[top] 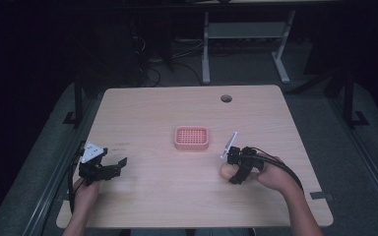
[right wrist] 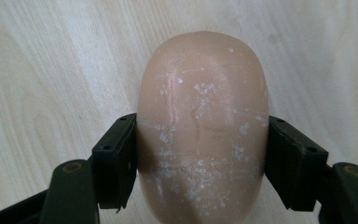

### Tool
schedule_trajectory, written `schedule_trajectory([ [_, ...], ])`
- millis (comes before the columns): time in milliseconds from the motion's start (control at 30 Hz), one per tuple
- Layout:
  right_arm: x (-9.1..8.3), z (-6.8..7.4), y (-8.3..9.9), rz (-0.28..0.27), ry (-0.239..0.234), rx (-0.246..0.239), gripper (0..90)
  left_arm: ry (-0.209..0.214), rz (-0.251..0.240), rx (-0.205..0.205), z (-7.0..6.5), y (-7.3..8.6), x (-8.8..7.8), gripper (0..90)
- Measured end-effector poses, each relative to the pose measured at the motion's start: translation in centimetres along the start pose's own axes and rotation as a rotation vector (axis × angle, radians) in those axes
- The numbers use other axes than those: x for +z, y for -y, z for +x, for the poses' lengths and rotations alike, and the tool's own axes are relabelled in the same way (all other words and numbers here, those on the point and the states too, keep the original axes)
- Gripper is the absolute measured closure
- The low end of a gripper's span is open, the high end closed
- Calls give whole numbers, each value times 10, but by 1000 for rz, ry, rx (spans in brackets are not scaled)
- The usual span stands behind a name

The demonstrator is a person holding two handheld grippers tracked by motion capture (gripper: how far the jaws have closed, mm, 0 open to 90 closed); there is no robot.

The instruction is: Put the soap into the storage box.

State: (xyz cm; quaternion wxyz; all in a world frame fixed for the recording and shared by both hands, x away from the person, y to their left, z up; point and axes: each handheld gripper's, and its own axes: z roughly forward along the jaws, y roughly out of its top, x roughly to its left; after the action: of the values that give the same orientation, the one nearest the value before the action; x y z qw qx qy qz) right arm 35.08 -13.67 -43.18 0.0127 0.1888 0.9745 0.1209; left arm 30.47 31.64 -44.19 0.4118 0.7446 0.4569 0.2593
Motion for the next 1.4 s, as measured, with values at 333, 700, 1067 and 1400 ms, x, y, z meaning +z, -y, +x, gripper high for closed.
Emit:
schedule_trajectory([
  [333, -9, -8, 1, -50, -24, 6, 320, -1, 8, 1, 0, 0, 0, 142],
  [700, -14, -18, 0, -68, -23, 23, 320, 1, 6, -2, -1, 0, 0, 142],
  [1067, -21, -24, -10, -70, -19, 8, 319, 0, 7, -3, 0, 0, 0, 142],
  [1400, -25, -30, -18, -88, -21, -1, 320, 0, 7, -2, 0, 1, 1, 142],
])
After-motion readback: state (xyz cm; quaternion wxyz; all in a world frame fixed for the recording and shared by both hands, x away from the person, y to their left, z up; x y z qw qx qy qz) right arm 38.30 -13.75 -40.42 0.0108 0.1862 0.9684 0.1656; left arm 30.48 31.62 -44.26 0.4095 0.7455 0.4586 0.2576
